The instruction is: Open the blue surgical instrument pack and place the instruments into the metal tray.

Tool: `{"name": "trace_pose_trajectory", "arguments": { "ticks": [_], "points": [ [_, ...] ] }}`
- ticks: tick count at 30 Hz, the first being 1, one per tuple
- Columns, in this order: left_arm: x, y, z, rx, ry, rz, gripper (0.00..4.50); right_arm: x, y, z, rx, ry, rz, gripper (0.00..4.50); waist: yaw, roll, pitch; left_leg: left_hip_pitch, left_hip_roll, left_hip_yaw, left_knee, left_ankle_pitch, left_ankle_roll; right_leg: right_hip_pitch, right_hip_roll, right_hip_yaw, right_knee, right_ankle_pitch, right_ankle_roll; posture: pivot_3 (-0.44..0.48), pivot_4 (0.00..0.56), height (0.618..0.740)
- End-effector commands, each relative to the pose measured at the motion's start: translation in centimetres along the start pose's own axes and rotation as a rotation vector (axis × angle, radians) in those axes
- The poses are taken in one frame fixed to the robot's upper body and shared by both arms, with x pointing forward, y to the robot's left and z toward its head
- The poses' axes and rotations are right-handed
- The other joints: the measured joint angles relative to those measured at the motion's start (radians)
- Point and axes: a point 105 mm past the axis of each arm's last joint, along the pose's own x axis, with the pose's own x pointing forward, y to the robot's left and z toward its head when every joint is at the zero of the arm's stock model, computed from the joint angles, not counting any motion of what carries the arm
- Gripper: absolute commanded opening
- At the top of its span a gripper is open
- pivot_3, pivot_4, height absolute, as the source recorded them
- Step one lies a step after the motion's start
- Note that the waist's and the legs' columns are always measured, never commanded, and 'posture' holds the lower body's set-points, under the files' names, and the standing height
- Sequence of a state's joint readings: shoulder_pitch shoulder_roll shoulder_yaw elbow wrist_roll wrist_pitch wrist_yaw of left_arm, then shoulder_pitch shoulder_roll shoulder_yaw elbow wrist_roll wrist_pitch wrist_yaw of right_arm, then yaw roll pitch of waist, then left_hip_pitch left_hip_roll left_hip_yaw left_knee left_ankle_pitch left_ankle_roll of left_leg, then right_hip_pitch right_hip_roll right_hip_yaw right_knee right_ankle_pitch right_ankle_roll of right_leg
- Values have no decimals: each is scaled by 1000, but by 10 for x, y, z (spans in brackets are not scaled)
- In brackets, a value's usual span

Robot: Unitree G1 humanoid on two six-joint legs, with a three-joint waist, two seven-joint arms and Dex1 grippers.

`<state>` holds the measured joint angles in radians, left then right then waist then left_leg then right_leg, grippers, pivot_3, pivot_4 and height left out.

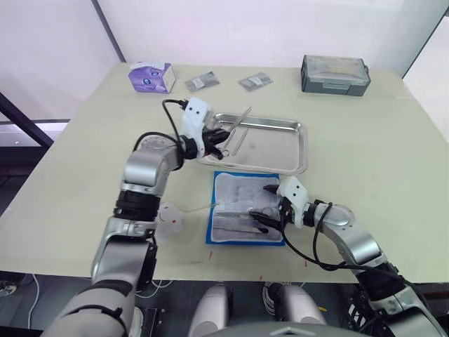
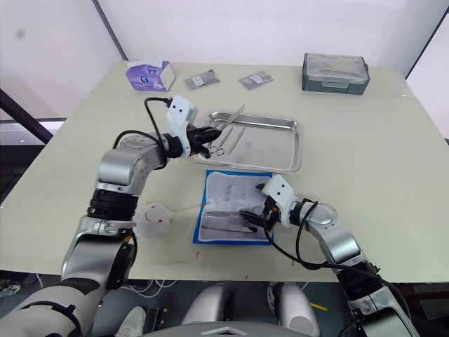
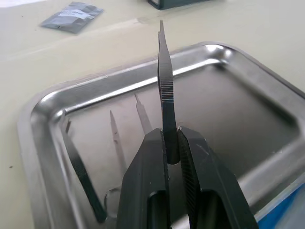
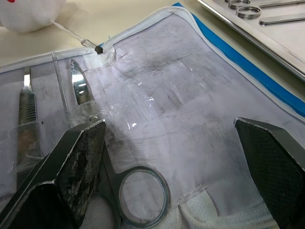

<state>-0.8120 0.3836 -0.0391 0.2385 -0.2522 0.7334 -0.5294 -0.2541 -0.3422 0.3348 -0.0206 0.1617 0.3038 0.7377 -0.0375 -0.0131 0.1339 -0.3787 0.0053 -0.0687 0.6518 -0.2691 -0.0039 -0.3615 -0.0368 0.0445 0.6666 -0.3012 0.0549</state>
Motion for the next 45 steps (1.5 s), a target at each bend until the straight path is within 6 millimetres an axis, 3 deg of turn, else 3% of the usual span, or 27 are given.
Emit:
{"name": "trace_pose_trajectory", "arguments": {
  "ticks": [1, 5, 9, 18, 26, 28, 30, 34, 39, 45],
  "points": [
    [5, 8, 10, 0, -21, 102, 28, -13, 0, -67, 120, 242, -37, 4500, -1, 0, 0, 0, 0, 0, 0, 0, 0, 0, 0, 0, 0, 0, 0, 0, 150, 738],
    [16, 14, -9, -66, 77, 251, 28, -13, 0, -67, 120, 241, -40, 4500, 0, 0, 0, 0, 0, 0, 0, 0, 0, 0, 0, 0, 0, 0, 0, 0, 150, 738],
    [29, -4, -23, -80, 131, 211, 28, -13, 1, -68, 124, 239, -43, 4500, 0, 0, 0, 0, 0, 0, 0, 0, 0, 0, 0, 0, 0, 0, 0, 0, 150, 738],
    [45, -28, -22, -133, 115, 150, 28, -15, 1, -69, 125, 242, -45, 4500, 0, 0, 0, 0, 0, 0, 0, 0, -1, 0, -1, 0, 0, 0, 0, 0, 150, 738],
    [46, -29, -32, -169, 146, 163, 28, -15, 0, -69, 125, 243, -47, 4500, 0, 0, 0, 0, 0, 0, 0, 0, -1, 0, -1, 0, 0, 0, 0, 0, 150, 738],
    [44, -27, -33, -165, 152, 173, 907, -15, 0, -69, 126, 243, -47, 4500, 0, 0, 0, 0, 0, 0, 0, 0, -1, 0, -1, 0, 0, 0, 0, 0, 150, 738],
    [44, -23, -33, -154, 151, 189, 1453, -15, 0, -69, 126, 243, -48, 4500, 0, 0, 0, 0, 0, 0, 0, 0, -1, 0, -1, 0, 0, 0, 0, 0, 150, 738],
    [43, -21, -34, -154, 153, 201, 3451, -15, 0, -69, 126, 242, -49, 4500, 0, 0, 0, 0, 0, 0, 0, 0, -1, 0, -1, 0, 0, 0, 0, 0, 150, 738],
    [42, -22, -24, -156, 115, 185, 3451, -15, 1, -69, 127, 242, -48, 4500, 0, 0, 0, 0, 0, 0, 0, 1, -1, 0, -1, 0, 0, 0, 0, 0, 150, 738],
    [32, -34, 9, -113, -66, 21, 3451, -14, 0, -68, 127, 240, -49, 4500, 0, 0, 0, 0, 0, 0, 0, 1, -2, 0, -1, 0, 0, 0, 0, 0, 150, 738]
  ]
}}
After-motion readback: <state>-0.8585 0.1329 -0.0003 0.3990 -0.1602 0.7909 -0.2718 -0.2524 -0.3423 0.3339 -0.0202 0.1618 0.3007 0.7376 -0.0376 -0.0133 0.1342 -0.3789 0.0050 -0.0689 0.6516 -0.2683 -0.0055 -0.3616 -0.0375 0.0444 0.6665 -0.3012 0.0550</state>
